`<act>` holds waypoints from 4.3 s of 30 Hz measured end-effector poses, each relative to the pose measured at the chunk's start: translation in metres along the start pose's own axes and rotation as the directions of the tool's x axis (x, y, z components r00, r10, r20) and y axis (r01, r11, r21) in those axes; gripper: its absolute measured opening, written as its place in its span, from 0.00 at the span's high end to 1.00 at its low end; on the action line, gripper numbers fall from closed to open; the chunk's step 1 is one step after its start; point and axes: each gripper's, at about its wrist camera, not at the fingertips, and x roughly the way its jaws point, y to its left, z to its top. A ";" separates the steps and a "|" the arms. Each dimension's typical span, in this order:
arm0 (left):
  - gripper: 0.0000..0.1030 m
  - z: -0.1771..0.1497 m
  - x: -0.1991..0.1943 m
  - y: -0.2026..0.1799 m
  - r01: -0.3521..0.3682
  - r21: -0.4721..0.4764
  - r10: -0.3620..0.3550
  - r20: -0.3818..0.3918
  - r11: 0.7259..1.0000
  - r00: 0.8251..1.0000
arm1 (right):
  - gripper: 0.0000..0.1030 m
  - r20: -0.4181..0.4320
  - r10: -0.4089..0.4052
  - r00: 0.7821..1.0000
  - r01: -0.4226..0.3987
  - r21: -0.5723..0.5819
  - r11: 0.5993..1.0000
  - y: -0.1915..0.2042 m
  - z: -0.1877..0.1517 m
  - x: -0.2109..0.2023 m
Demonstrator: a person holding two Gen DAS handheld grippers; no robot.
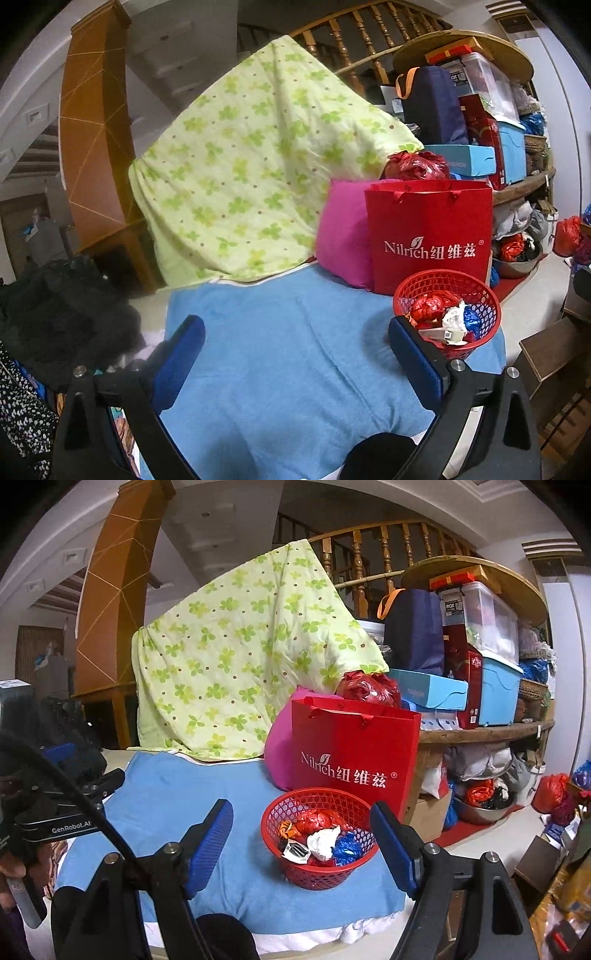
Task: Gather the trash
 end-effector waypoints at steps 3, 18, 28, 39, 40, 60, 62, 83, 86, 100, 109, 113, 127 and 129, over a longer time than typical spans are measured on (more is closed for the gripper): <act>0.04 0.000 -0.004 0.001 -0.005 -0.005 0.004 -0.006 1.000 1.000 | 0.23 -0.006 0.003 1.000 -0.003 0.015 1.000 -0.003 -0.002 -0.003; 0.00 0.001 -0.022 0.003 -0.044 0.001 0.044 0.020 0.999 0.999 | 0.13 0.029 -0.005 1.000 0.003 0.059 0.998 -0.008 0.004 -0.012; 0.00 0.000 -0.026 0.008 -0.028 -0.015 0.029 0.006 0.999 1.000 | 0.13 0.014 -0.053 0.999 0.052 0.040 0.998 -0.007 0.004 -0.005; 0.00 -0.001 -0.033 0.013 -0.033 -0.026 0.033 0.012 0.999 0.999 | 0.13 0.035 -0.045 0.998 0.043 0.051 0.998 -0.003 0.004 -0.007; 0.00 -0.001 -0.034 0.014 -0.036 -0.029 0.037 0.014 0.999 0.999 | 0.13 0.036 -0.044 0.998 0.042 0.049 0.998 -0.003 0.004 -0.007; 0.00 -0.003 -0.038 0.028 -0.052 -0.065 0.052 -0.001 0.997 0.999 | 0.12 0.040 -0.023 0.999 0.021 0.059 0.998 0.009 0.005 -0.010; 0.00 -0.004 -0.037 0.028 -0.047 -0.067 0.047 -0.009 0.997 0.999 | 0.12 0.033 -0.020 0.999 0.018 0.061 0.998 0.009 0.004 -0.008; 0.00 -0.011 -0.024 0.012 -0.021 -0.046 0.018 -0.062 0.999 0.998 | 0.12 -0.002 -0.018 1.000 0.018 0.111 0.994 -0.006 -0.005 0.001; 0.00 -0.011 -0.024 0.011 -0.018 -0.044 0.015 -0.064 0.999 0.998 | 0.12 -0.003 -0.022 1.000 0.022 0.114 0.993 -0.009 -0.006 0.000; 0.00 -0.012 -0.023 0.009 -0.018 -0.044 0.015 -0.066 0.999 0.998 | 0.12 -0.006 -0.024 1.000 0.025 0.118 0.993 -0.012 -0.007 0.001; 0.00 -0.012 -0.023 0.010 -0.016 -0.044 0.013 -0.066 0.999 0.998 | 0.12 -0.006 -0.023 1.000 0.024 0.116 0.993 -0.011 -0.008 0.001; 0.00 -0.013 -0.022 0.007 -0.014 -0.043 0.011 -0.067 0.999 0.998 | 0.12 -0.006 -0.023 1.000 0.023 0.116 0.993 -0.011 -0.008 0.000; 0.00 -0.016 -0.021 0.005 -0.012 -0.041 0.009 -0.068 0.999 0.998 | 0.12 -0.008 -0.024 1.000 0.025 0.116 0.993 -0.009 -0.008 0.000; 0.00 -0.015 -0.021 0.005 -0.011 -0.042 0.008 -0.069 0.999 0.998 | 0.12 -0.008 -0.023 1.000 0.023 0.116 0.993 -0.009 -0.009 0.000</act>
